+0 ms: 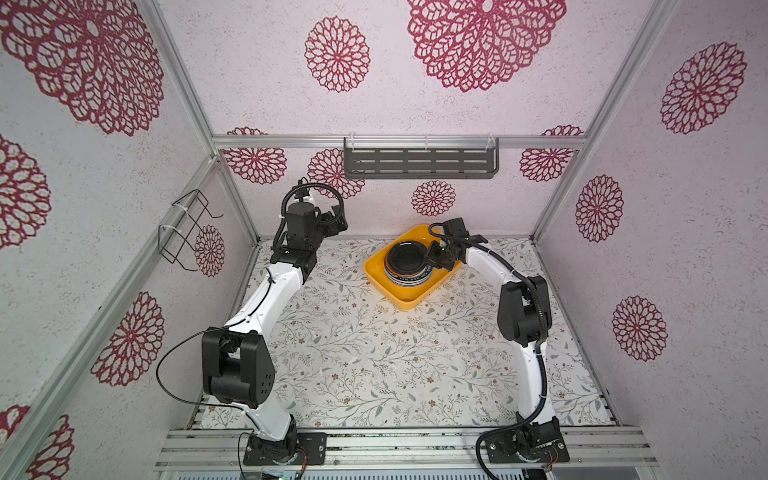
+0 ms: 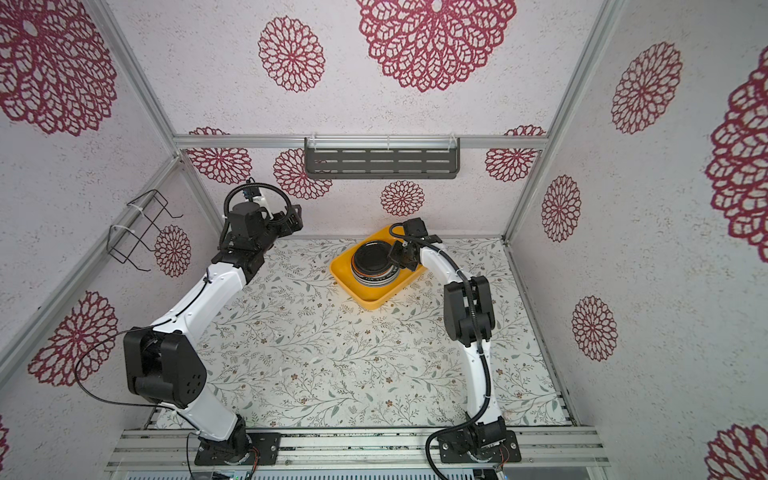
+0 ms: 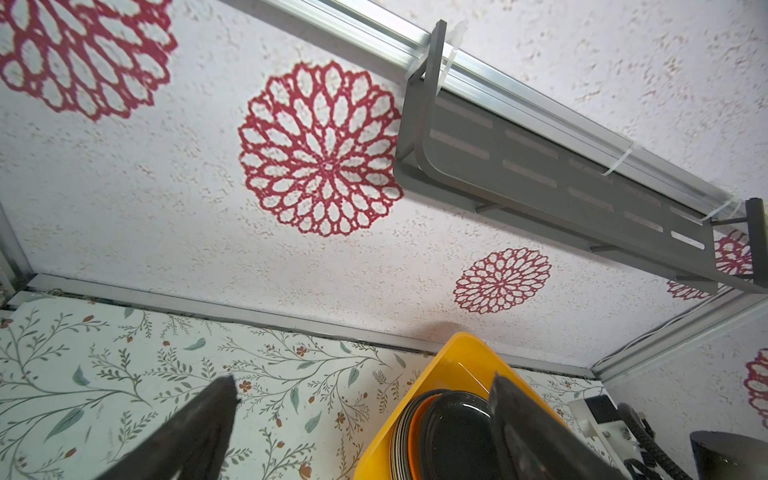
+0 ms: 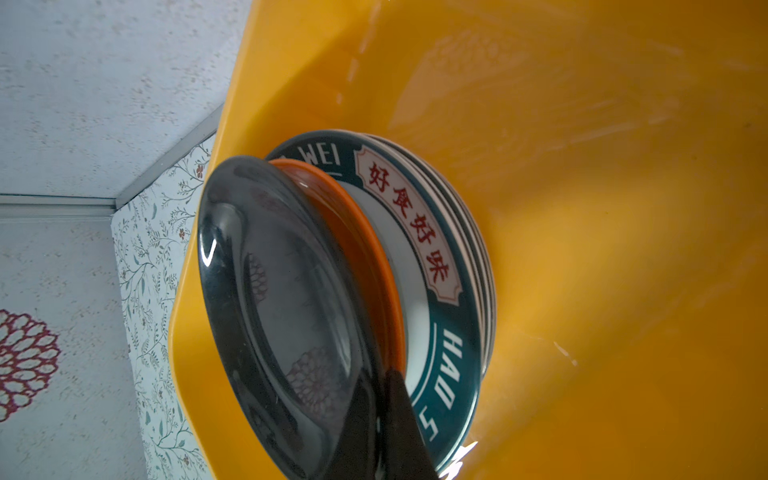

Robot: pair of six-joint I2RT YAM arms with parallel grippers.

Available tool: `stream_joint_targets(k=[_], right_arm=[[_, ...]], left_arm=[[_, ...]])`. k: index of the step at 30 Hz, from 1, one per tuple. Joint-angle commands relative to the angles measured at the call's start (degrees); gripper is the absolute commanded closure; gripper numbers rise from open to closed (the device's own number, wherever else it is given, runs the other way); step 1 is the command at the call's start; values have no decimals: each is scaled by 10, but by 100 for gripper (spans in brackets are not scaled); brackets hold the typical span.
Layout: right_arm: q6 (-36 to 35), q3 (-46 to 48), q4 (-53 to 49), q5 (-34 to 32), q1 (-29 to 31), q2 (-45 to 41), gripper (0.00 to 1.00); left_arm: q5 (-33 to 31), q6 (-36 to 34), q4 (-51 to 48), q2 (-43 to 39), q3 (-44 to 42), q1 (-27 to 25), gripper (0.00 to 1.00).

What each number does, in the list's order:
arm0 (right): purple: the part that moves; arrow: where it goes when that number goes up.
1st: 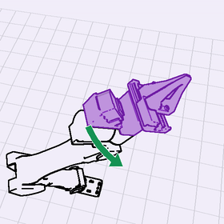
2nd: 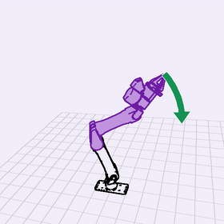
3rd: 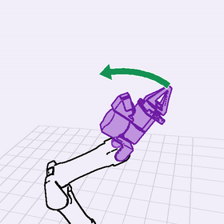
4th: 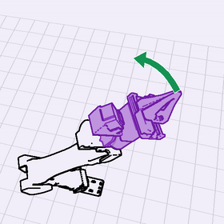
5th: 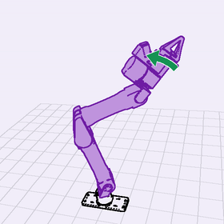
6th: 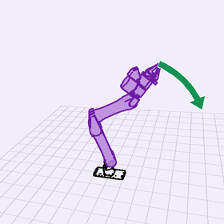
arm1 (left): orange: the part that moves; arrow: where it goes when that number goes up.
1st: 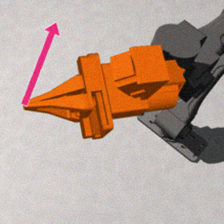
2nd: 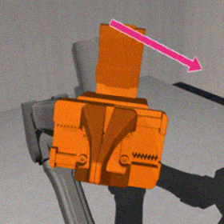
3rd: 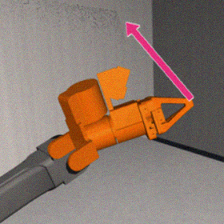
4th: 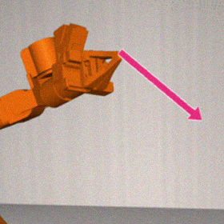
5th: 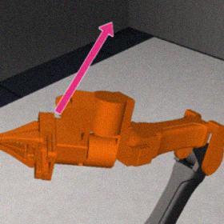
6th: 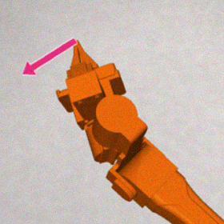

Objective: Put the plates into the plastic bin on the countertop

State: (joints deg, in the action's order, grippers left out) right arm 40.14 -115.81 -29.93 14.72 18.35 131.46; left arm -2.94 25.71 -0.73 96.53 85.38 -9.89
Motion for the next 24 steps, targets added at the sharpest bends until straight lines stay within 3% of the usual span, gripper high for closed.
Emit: stream_joint_targets(k=[1, 6, 14, 20, 24], right_arm=[[2, -28, -9, -9, 5, -4, 86], [-9, -46, -37, -20, 11, -7, 62], [-55, 18, -21, -83, 19, -81, 35], [-72, 142, 96, -114, 20, -181, 26], [-99, 207, 135, -148, 20, -247, 19]], left_arm=[[14, 1, 13, 9, 11, 12, 3], [29, 16, 3, 16, 18, 26, 3], [42, 16, 12, -6, -14, 38, 3], [46, 41, 18, -64, -75, 70, 3], [6, 45, 34, -137, -158, 91, 3]])
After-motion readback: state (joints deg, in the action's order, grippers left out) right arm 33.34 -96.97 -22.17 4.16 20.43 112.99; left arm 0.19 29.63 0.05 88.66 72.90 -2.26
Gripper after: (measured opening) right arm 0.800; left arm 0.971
